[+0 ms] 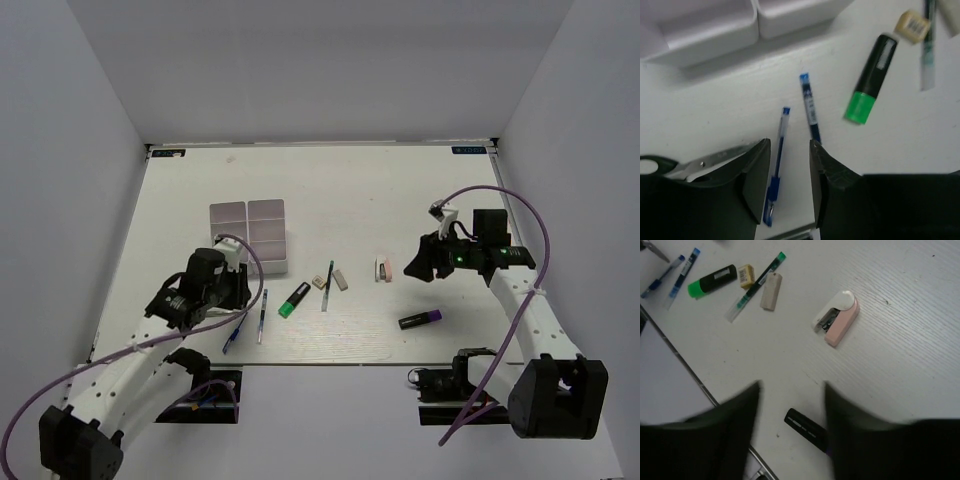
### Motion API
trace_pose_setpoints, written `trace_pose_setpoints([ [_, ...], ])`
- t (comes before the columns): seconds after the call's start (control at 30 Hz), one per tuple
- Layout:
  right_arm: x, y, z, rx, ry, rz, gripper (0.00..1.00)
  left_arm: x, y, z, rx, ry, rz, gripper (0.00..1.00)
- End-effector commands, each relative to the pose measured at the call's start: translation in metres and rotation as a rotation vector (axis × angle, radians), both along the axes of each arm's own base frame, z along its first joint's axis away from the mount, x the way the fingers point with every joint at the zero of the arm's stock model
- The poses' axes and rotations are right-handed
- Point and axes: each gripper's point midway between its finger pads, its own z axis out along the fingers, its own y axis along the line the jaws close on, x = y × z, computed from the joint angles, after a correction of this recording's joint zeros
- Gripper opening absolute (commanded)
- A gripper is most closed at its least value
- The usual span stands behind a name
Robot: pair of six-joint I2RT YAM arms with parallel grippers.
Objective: Sort the stationery into containers
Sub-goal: Pick up the pen from the center of the board.
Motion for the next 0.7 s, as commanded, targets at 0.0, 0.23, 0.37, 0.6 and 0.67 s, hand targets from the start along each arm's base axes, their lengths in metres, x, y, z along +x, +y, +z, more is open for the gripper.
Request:
trace_pose_setpoints([
  [0.0, -0.001, 0.004, 0.020, -0.007, -0.066, 0.057, 0.36, -0.026, 0.009, -0.020, 0.123, 0.184, -0.025, 0.48],
  [0.23, -0.005, 0.000, 0.021, -0.042, -0.070, 0.037, 0.35, -0.032, 0.010, -0.049, 0.274, 0.312, -0.075, 0.53],
  [0.37, -0.005, 0.002, 0.024, -0.034, -0.088, 0.042, 0.38, -0.025, 0.010, -0.056, 0.325, 0.342, -0.092, 0.53],
  [0.6, -0.006, 0.002, 0.025, -0.033, -0.090, 0.048, 0.40, -0.015, 0.001, -0.062, 0.314, 0.339, -0.120, 0.52],
  [0.67, -0.006, 0.002, 0.025, -0.033, -0.087, 0.047, 0.40, -0.014, -0.002, -0.063, 0.304, 0.334, -0.129, 0.51],
])
